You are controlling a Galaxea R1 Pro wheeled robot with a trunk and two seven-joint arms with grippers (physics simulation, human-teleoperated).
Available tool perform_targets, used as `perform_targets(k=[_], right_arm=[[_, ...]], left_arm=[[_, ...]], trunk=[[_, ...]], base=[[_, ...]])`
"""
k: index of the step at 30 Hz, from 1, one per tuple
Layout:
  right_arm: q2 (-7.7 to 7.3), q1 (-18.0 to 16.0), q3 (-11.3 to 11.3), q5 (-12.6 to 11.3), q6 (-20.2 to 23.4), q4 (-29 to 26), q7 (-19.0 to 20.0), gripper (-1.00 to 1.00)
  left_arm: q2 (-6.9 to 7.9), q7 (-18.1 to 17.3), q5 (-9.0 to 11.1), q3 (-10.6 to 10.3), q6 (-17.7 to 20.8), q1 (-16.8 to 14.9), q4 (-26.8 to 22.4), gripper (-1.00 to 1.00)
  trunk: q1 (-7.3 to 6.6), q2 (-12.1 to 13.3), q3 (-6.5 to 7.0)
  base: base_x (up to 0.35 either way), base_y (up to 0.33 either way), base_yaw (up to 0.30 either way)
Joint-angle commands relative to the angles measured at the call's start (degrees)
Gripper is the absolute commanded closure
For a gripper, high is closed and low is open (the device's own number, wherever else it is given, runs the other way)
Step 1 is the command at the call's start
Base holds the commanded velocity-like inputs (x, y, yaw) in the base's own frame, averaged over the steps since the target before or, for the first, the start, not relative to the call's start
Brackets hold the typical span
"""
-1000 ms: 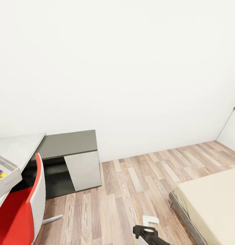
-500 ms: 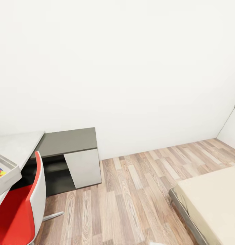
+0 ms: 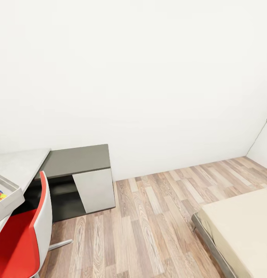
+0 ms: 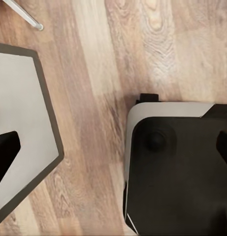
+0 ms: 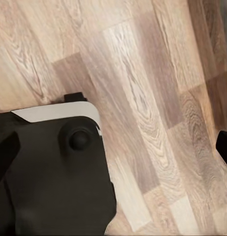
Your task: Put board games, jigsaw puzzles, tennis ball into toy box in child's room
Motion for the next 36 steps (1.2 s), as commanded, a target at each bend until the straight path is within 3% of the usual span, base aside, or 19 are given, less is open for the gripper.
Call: perform_targets(k=[1,8,16,36], right_arm=[[-0.59,0.21,0.47,-0.66,-0.28,0.02,-0.13,-1.00],[-2.86,1.77,0.51,-0.44,-0.14,0.28,0.00,-1.00],[-2.91,4.35,0.56,-0.59,-0.13,0.37,0.25,-1.00],[-3.11,4.63,0.49,-0.55,-0.13,0.31,0.29,-1.00]], left_arm=[[0.04,0.20,0.45,-0.49,-0.04,0.10,-0.06,-1.00],[-0.43,0.02,0.40,-0.28,-0.03,0.28,-0.06,-1.00],[-0.10,-0.06,0.48,-0.18,-0.03,0.29,-0.06,-1.00],[-0.35,-0.07,0.45,-0.23,-0.03,0.30,-0.06,-1.00]], trunk=[[0.03,-0.11,-0.12],[0.03,-0.11,-0.12],[0.03,-0.11,-0.12],[0.03,-0.11,-0.12]], base=[[0.000,0.000,0.000],[0.000,0.000,0.000],[0.000,0.000,0.000],[0.000,0.000,0.000]])
